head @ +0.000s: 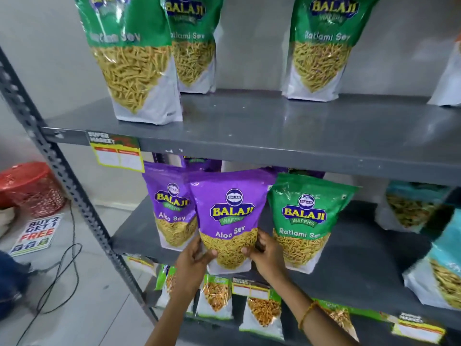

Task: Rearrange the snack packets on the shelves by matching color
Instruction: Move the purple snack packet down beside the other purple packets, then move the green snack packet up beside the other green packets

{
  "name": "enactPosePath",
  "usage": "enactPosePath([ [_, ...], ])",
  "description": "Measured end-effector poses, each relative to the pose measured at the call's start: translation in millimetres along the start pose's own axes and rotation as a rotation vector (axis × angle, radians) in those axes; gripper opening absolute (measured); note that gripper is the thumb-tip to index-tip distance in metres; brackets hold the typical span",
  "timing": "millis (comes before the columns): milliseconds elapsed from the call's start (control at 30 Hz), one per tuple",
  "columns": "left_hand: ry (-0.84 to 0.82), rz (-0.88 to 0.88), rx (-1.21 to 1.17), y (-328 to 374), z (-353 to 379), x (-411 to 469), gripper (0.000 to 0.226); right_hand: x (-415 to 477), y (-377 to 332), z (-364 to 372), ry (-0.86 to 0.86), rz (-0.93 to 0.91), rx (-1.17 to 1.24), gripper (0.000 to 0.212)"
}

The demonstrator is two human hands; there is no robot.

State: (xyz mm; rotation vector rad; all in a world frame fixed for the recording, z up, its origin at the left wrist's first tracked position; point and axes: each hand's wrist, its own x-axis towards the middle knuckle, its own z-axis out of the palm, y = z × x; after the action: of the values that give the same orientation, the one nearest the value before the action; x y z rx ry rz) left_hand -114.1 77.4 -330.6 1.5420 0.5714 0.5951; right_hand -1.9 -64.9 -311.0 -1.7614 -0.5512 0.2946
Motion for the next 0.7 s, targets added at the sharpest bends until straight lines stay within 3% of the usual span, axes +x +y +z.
enactPosePath([
  [300,0.032,-0.011,0.082,-21,3,42,0.039,42,27,24,0.004,-0.006,-0.030,0.035],
  [467,0.012,-0.003,0.100,-20,7,39,0.056,43,44,27,0.004,-0.028,-0.049,0.083],
  [533,0.016,-0.011,0.135,-20,8,38,0.061,44,45,27,-0.004,-0.021,-0.050,0.091],
  [600,0.012,-0.015,0.145,-18,9,35,0.063,42,42,25,-0.028,-0.001,-0.063,0.087],
  [700,0.031,0.001,0.168,-14,11,31,0.070,32,36,22,-0.058,-0.019,-0.096,0.061],
])
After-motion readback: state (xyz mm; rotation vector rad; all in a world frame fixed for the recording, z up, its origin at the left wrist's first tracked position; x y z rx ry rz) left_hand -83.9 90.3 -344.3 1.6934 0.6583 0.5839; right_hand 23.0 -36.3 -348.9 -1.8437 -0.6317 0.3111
